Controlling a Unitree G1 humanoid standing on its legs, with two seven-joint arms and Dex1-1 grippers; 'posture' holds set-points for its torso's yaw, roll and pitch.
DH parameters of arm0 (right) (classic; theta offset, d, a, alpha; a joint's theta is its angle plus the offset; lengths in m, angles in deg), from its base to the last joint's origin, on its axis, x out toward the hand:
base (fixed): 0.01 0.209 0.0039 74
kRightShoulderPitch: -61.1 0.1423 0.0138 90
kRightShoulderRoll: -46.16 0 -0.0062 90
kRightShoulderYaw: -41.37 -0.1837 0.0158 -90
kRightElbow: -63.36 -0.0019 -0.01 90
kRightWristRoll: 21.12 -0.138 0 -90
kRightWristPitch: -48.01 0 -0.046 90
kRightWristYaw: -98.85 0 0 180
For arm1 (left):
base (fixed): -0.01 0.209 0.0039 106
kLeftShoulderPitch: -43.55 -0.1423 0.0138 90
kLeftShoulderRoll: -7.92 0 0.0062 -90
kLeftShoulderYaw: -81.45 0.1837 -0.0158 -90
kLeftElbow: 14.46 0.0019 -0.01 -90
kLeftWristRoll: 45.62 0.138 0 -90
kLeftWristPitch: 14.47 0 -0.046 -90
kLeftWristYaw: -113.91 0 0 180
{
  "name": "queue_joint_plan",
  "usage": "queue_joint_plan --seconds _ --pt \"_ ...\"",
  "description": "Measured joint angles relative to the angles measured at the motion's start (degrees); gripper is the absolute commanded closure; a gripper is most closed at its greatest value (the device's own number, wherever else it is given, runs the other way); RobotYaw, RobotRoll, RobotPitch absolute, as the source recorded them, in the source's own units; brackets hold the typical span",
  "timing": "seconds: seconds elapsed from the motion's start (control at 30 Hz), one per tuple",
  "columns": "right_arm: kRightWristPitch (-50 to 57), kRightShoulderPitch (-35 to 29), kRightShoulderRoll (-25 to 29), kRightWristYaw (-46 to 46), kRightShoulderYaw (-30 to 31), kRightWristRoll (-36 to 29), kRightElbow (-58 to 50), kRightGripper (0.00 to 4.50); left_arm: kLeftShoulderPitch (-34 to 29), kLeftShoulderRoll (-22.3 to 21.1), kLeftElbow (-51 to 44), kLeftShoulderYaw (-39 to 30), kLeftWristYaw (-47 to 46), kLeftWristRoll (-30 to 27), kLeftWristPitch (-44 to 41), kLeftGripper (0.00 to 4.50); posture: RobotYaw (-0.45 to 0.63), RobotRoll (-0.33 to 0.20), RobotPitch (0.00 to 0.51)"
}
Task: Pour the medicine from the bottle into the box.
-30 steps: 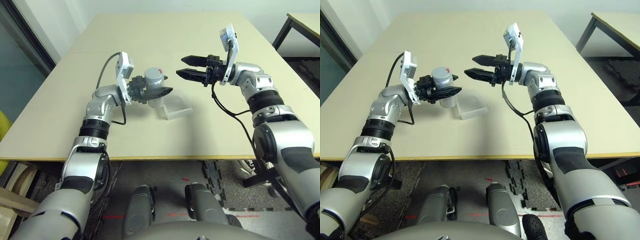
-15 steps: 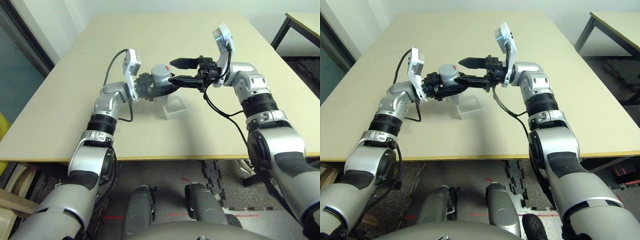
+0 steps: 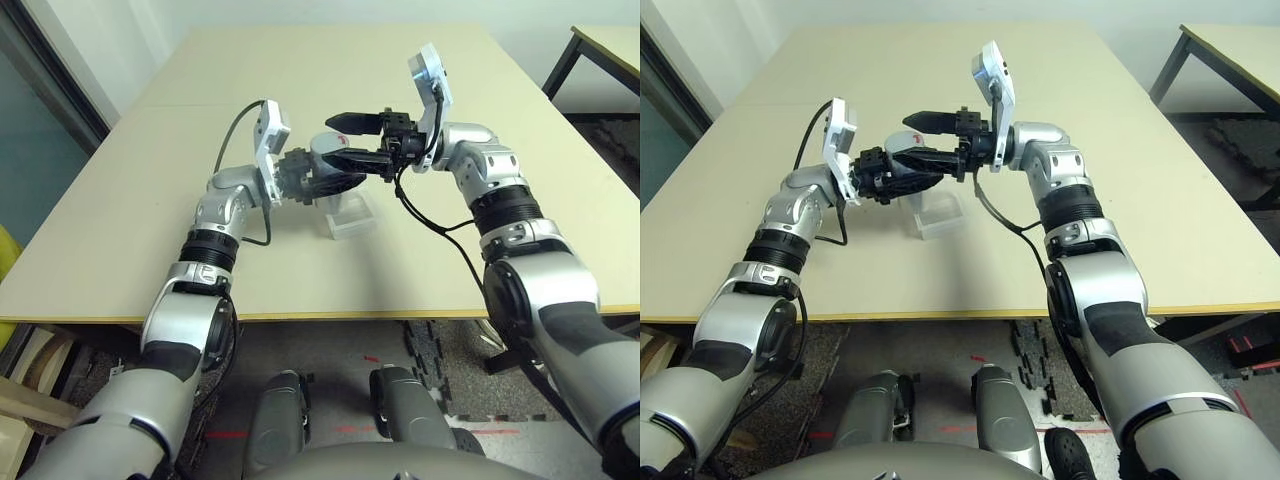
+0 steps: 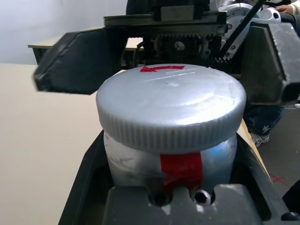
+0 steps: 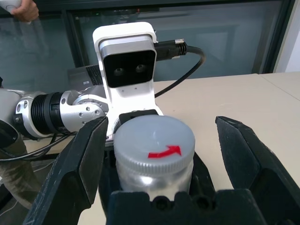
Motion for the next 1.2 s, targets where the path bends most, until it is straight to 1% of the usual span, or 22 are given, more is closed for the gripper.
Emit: queue_joint_plan --seconds 0.2,0.23,0.57,1.07,1.2 --pt "-0.5 0.35 -1.16 0.38 0.23 0.21 1.57 0.0 -0.08 0.2 -0.24 0.27 -0.05 -0.01 -0.2 1.77 -0.24 0.0 0.052" --pt "-0.63 0.35 -1.31 0.43 0.28 0.28 1.73 0.0 -0.08 0.2 -0.24 0.27 -0.07 -0.02 -0.25 1.77 -0.24 0.0 0.059" --pt "-2.02 1.13 -2.38 1.01 0.58 0.8 3.83 0.0 -0.16 0.45 -1.81 0.28 -0.29 -0.13 -1.25 1.77 -0.24 0.0 0.06" --pt "-4.02 2.89 -2.39 1.54 0.57 1.04 9.01 0.0 -1.15 0.44 -2.47 0.19 -1.01 -0.23 -2.25 1.77 -0.23 0.0 0.065" --pt "-4.02 3.97 -1.7 0.66 0.56 1.02 11.04 0.0 -1.2 0.21 -2.47 0.08 -1.22 -0.23 -2.31 1.77 -0.23 0.0 0.064"
